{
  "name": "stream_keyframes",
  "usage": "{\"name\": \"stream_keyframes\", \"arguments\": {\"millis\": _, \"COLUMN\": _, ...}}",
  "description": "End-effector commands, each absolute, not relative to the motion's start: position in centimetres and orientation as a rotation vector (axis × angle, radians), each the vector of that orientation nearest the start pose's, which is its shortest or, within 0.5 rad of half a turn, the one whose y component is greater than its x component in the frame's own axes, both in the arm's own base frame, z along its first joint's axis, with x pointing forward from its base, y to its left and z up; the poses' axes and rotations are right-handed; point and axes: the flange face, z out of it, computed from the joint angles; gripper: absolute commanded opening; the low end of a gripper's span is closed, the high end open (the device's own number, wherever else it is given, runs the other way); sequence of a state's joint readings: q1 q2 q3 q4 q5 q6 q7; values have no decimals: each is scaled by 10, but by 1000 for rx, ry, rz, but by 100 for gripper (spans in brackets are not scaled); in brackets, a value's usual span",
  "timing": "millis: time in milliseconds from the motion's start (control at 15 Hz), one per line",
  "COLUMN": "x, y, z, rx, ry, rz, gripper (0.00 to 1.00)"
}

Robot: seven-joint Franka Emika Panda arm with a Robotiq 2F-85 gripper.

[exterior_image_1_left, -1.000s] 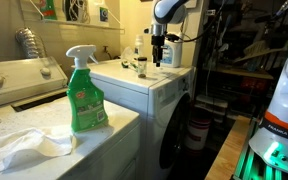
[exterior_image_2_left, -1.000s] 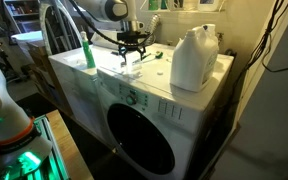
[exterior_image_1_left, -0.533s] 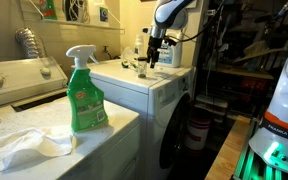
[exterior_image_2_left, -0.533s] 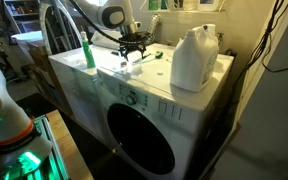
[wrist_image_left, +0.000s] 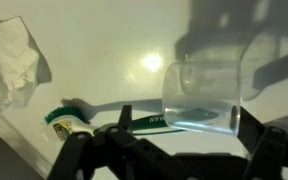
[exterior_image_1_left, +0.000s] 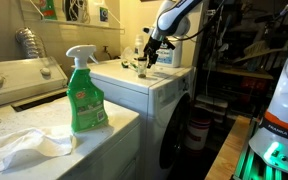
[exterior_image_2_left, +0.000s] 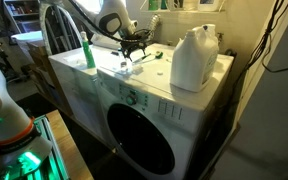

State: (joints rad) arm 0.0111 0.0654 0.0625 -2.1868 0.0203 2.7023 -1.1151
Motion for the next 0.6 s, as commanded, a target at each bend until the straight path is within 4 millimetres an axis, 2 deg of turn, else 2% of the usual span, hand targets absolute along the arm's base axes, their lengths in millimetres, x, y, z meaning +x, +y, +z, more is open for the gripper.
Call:
{"name": "stream_keyframes", "arguments": {"millis": 0, "x": 562, "y": 44, "z": 408, "rx": -2695, "ry": -1927, "rz": -771, "gripper": 100}}
{"name": "stream_keyframes", "arguments": {"millis": 200, "x": 555, "y": 45, "z": 409, "rx": -2681, "ry": -1974, "rz": -817, "gripper": 100}}
{"name": "stream_keyframes", "arguments": {"millis": 267, "x": 553, "y": 45, "z": 410, "rx": -2683, "ry": -1977, "rz": -820, "gripper": 96}}
{"name": "stream_keyframes", "arguments": {"millis": 400, "x": 550, "y": 42, "z": 412, "rx": -2696, "ry": -1990, "rz": -838, "gripper": 72}}
{"name": "stream_keyframes", "arguments": {"millis": 467, "x": 549, "y": 42, "z": 413, "rx": -2696, "ry": -2001, "rz": -844, "gripper": 68}}
{"name": "stream_keyframes", "arguments": {"millis": 533, "x": 548, "y": 41, "z": 415, "rx": -2699, "ry": -2011, "rz": -856, "gripper": 58}}
